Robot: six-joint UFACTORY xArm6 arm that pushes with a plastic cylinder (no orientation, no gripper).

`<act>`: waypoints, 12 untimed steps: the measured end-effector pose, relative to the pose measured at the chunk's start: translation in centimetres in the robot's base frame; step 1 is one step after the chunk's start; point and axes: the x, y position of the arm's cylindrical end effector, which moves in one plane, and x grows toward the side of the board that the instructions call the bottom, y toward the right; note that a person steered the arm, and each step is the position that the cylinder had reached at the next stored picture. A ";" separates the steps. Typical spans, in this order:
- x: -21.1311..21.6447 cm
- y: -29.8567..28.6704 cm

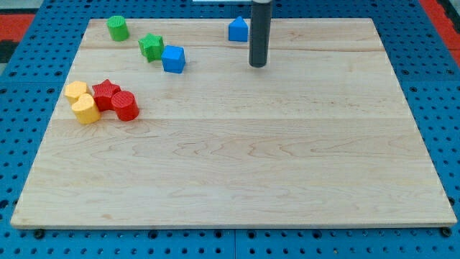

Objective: Separate the blue cube from the green star

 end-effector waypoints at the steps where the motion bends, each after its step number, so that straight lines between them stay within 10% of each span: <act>1: 1.5 -2.7; 5: 1.6 -17.7; 12: -5.6 -11.8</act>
